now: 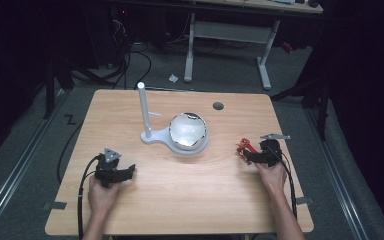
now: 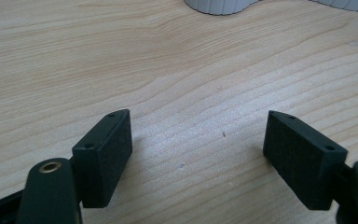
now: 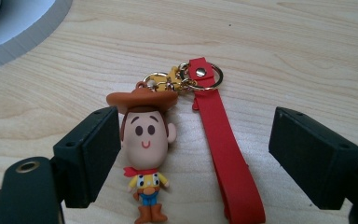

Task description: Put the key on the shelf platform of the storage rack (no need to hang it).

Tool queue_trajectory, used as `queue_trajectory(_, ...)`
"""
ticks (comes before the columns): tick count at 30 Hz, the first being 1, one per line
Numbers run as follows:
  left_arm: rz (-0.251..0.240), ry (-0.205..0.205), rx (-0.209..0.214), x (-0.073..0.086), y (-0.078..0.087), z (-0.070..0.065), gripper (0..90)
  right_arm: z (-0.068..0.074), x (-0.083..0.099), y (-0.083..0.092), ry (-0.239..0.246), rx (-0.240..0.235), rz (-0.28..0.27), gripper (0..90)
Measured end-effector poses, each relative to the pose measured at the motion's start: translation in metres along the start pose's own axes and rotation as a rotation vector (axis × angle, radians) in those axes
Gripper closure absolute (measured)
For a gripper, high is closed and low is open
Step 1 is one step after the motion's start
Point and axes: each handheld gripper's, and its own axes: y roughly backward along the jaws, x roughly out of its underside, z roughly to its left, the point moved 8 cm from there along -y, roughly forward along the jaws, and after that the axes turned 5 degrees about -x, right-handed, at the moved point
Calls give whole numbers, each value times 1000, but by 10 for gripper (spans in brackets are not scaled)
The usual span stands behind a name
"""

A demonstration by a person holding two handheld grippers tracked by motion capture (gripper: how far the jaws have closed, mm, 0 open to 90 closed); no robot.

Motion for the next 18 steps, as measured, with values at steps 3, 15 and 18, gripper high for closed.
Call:
queue_trajectory(3,0,0,0,0,0,0,241,-1,0,-4,-1,-6,11,154)
queue_trajectory(15,2,-1,-1,0,0,0,241,2,1,-17,-27,-64,55,158)
queue_trajectory(18,2,-1,-1,0,0,0,241,3,2,-19,-30,-76,57,193)
